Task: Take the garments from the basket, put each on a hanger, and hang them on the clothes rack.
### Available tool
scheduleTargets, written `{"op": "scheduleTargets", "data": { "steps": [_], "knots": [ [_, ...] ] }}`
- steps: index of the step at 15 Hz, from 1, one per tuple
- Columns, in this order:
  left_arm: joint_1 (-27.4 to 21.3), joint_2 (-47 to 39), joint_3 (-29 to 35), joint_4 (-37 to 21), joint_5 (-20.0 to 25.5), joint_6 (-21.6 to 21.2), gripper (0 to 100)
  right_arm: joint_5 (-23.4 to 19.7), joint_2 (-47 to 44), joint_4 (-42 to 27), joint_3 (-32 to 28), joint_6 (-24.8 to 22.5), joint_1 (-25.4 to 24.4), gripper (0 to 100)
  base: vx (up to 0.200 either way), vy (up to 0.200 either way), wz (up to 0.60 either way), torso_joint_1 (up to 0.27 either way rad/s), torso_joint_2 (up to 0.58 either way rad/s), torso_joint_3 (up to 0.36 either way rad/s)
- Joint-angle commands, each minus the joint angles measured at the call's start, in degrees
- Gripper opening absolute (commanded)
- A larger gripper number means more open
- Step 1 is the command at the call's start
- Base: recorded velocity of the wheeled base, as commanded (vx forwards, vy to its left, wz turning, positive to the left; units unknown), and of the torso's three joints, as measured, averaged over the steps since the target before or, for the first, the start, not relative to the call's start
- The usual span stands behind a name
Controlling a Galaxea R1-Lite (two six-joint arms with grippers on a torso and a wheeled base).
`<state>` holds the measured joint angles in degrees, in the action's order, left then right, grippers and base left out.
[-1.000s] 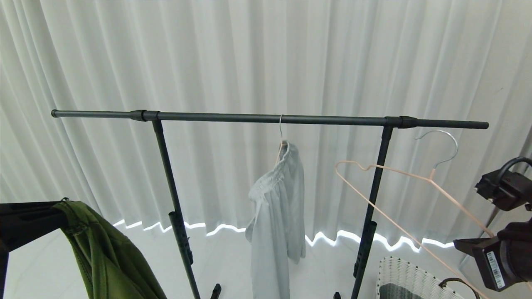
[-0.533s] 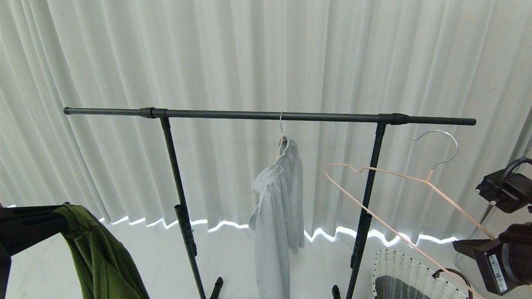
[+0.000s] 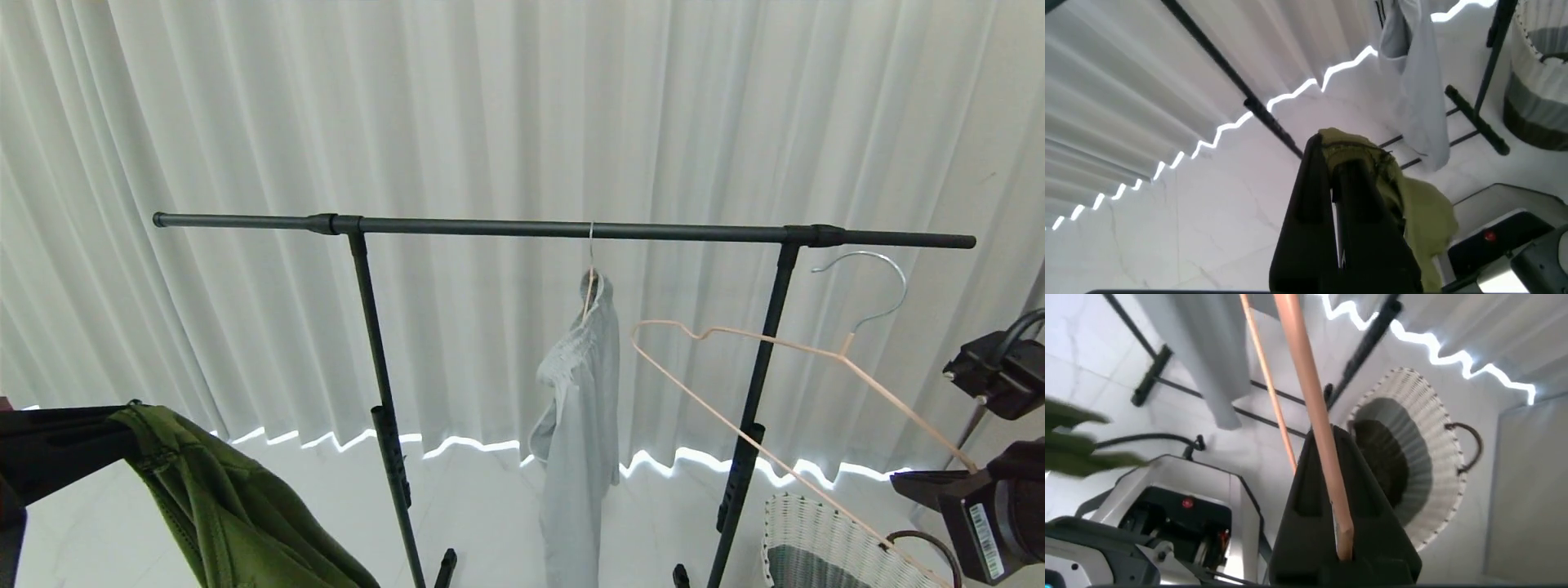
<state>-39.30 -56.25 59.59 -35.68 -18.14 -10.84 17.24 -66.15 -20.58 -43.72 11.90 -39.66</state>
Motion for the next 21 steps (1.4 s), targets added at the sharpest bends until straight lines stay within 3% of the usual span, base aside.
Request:
{"op": "scheduleTargets", "data": {
  "steps": [1, 5, 8, 10, 13, 15, 17, 21],
  "knots": [
    [0.02, -0.18, -0.88, 0.44, 0.03, 0.03, 0, -0.01, 0.76, 0.19, -0.14, 0.14, -2.27, 0, 0.000, 0.000, 0.00, 0.000, 0.00, 0.000],
    [0.10, -1.23, -9.31, 11.34, 0.03, -3.40, 0, -0.27, 2.51, 0.45, -0.32, 0.58, -14.13, 0, 0.000, 0.000, 0.00, 0.000, 0.00, 0.000],
    [2.56, -8.44, -8.44, 12.30, -1.20, -3.23, 0, -0.36, 1.37, 0.63, -0.49, 1.37, -23.45, 0, 0.000, 0.000, 0.00, 0.000, 0.00, 0.000],
    [4.67, -14.50, -4.83, 12.39, -2.34, 0.03, 0, -0.36, -0.39, 1.86, -1.11, 4.36, -29.78, 0, 0.000, 0.000, 0.00, 0.000, 0.00, 0.000],
    [4.67, -23.12, 1.58, 12.30, -7.52, 10.93, 0, -0.36, -4.08, 4.58, -2.34, 8.67, -37.51, 0, 0.000, 0.000, 0.00, 0.000, 0.00, 0.000],
    [4.59, -25.32, 3.87, 12.30, -8.49, 15.06, 0, -0.27, -6.36, 5.99, -3.13, 10.51, -39.01, 0, 0.000, 0.000, 0.00, 0.000, 0.00, 0.000],
    [4.59, -25.58, 4.13, 12.30, -8.49, 16.02, 0, -0.10, -8.30, 6.69, -3.48, 11.74, -38.39, 0, 0.000, 0.000, 0.00, 0.000, 0.00, 0.000],
    [3.62, -25.58, 4.57, 12.30, -8.49, 19.27, 0, 0.08, -12.08, 8.71, -4.18, 12.80, -33.29, 0, 0.000, 0.000, 0.00, 0.000, 0.00, 0.000]
  ]
}}
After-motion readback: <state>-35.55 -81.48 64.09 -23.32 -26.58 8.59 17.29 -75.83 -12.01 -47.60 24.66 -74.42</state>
